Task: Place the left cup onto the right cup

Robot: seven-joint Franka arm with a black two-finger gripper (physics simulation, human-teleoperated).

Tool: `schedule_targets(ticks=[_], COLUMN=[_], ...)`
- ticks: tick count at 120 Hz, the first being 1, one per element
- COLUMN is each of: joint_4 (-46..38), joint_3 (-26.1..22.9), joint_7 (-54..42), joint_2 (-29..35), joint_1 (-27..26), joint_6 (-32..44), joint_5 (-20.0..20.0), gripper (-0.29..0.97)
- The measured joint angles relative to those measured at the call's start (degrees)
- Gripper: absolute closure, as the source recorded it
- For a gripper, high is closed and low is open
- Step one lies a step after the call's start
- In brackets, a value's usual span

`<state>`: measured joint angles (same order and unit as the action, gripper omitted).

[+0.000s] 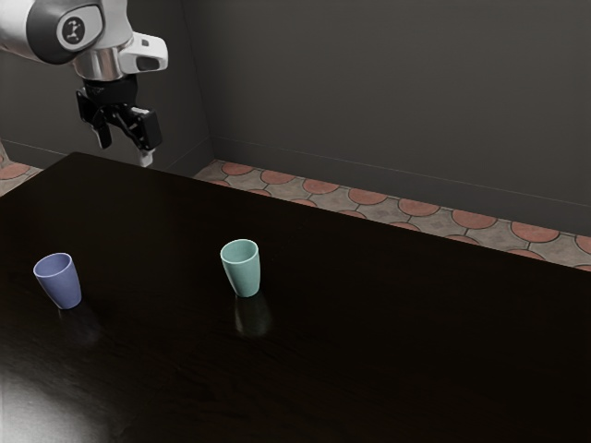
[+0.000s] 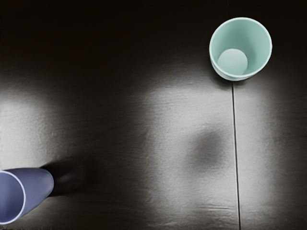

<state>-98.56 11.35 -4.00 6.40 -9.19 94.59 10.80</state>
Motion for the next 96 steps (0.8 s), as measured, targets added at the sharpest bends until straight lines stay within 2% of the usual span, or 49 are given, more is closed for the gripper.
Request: schedule_targets(ticks=[44, 96], joint_4=[-1.1, -8.69], joint_3=[0.06, 0.08], joint_7=[1.36, 2.38], joint_2=[-0.02, 1.3], joint_1=[1.44, 7.61], joint_6=[0.0, 0.24], joint_5=[-0.47, -0.84], gripper=[0.0, 0.0])
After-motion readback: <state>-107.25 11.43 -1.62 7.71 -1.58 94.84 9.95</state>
